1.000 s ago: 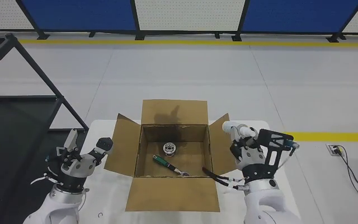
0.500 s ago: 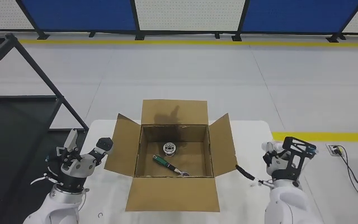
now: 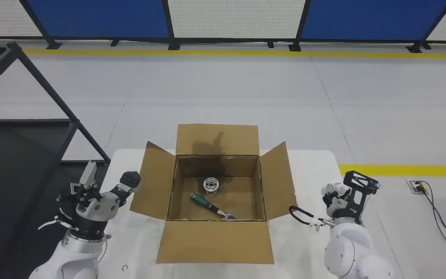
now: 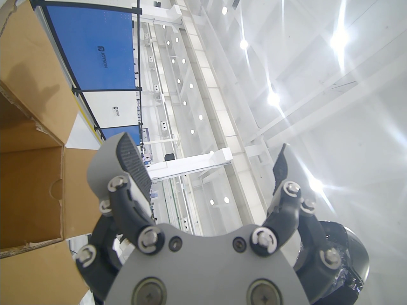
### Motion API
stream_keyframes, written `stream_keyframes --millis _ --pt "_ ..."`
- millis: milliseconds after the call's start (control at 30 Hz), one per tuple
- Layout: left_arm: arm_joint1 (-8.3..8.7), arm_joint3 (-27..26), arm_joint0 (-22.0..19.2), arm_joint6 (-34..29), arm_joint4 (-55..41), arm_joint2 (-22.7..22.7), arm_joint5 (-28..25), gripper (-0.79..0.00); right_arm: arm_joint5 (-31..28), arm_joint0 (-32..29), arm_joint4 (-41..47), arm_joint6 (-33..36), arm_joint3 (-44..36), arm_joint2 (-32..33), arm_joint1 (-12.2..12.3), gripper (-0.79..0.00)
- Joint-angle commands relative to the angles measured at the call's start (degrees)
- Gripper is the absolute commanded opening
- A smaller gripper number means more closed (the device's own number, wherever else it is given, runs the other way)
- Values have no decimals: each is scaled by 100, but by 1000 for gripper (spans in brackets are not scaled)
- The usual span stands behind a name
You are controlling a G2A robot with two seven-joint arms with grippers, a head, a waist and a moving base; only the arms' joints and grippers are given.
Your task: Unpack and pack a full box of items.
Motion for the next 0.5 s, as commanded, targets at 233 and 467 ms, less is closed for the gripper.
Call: stream_keyframes --millis 233,467 --pt "0 0 0 0 0 0 0 0 -83 76 299 10 330 433 16 -785" --pt "0 0 0 0 0 0 0 0 -714 231 441 328 826 881 92 -785"
